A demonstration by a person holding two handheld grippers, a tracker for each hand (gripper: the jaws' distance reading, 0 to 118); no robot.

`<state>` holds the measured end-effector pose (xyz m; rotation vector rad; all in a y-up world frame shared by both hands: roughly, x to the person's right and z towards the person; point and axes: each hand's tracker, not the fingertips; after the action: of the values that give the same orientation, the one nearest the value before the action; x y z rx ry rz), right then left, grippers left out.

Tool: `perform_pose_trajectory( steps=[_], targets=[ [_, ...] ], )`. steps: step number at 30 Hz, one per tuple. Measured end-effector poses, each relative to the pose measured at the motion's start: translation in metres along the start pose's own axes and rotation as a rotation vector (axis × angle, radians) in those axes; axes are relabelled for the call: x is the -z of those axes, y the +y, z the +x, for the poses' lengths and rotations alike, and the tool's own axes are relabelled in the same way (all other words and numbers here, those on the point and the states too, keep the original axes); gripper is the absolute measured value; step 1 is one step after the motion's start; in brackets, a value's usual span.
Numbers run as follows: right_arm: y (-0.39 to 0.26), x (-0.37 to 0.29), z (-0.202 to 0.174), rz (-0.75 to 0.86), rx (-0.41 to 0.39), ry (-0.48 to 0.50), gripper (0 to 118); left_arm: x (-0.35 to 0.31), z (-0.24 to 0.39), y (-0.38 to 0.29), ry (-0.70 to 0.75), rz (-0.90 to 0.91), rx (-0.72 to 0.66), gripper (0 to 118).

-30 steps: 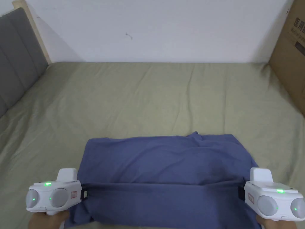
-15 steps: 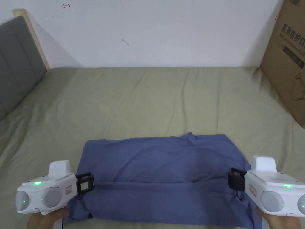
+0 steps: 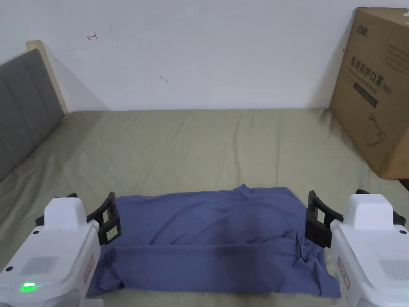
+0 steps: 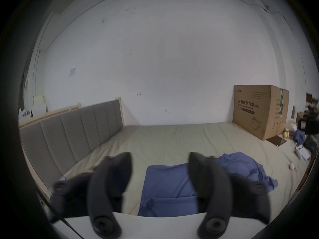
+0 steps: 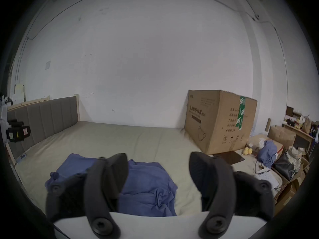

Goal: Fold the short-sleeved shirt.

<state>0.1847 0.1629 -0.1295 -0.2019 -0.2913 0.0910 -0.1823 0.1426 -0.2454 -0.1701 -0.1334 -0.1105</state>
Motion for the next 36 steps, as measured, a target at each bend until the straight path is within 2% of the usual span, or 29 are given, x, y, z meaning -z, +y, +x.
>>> perform_pose_trajectory(
  steps=[1,2,3,4,11,15,20,22,24,26,29,32,33,34,36],
  targets=[
    [-0.002,-0.004,0.000,0.003,-0.002,0.000,62,-0.002,0.001,-0.004,-0.018,0.004,-0.001,48],
    [-0.003,-0.007,-0.001,0.007,-0.003,-0.001,36,-0.002,0.000,-0.008,-0.027,0.004,0.001,22],
    [-0.005,-0.008,-0.002,0.009,-0.004,-0.005,15,-0.004,0.001,-0.009,-0.040,0.001,-0.001,6],
    [-0.006,-0.010,-0.001,0.010,-0.005,-0.003,2,-0.007,0.002,-0.011,-0.051,-0.003,-0.009,0],
    [-0.007,-0.008,0.001,0.004,0.001,0.015,0,0.000,0.000,-0.022,-0.076,-0.088,0.000,0],
    [-0.007,0.002,0.003,-0.009,0.015,0.016,0,0.030,-0.015,-0.030,-0.095,-0.287,-0.061,0],
    [-0.012,0.019,0.004,-0.040,0.012,0.016,1,0.073,-0.035,-0.059,-0.075,-0.489,-0.039,1],
    [-0.015,0.028,0.004,-0.054,0.012,0.015,1,0.090,-0.041,-0.073,-0.058,-0.568,-0.058,16],
    [-0.018,0.036,0.003,-0.071,0.014,0.014,1,0.112,-0.047,-0.091,-0.059,-0.713,-0.081,61],
    [-0.022,0.044,0.003,-0.090,0.014,0.013,1,0.126,-0.054,-0.111,-0.032,-0.781,-0.115,98],
    [-0.030,0.054,0.003,-0.118,0.014,0.006,1,0.141,-0.057,-0.137,0.005,-0.845,-0.123,107],
    [-0.040,0.062,0.005,-0.146,0.011,-0.011,1,0.158,-0.062,-0.158,0.028,-0.867,-0.146,105],
    [-0.044,0.065,0.007,-0.162,0.015,-0.014,1,0.162,-0.061,-0.163,0.032,-0.874,-0.148,101],
    [-0.048,0.068,0.009,-0.177,0.022,-0.018,1,0.160,-0.058,-0.163,0.034,-0.884,-0.145,91],
    [-0.055,0.073,0.014,-0.205,0.037,-0.026,1,0.162,-0.055,-0.172,-0.016,-0.919,-0.144,58]
  ],
)
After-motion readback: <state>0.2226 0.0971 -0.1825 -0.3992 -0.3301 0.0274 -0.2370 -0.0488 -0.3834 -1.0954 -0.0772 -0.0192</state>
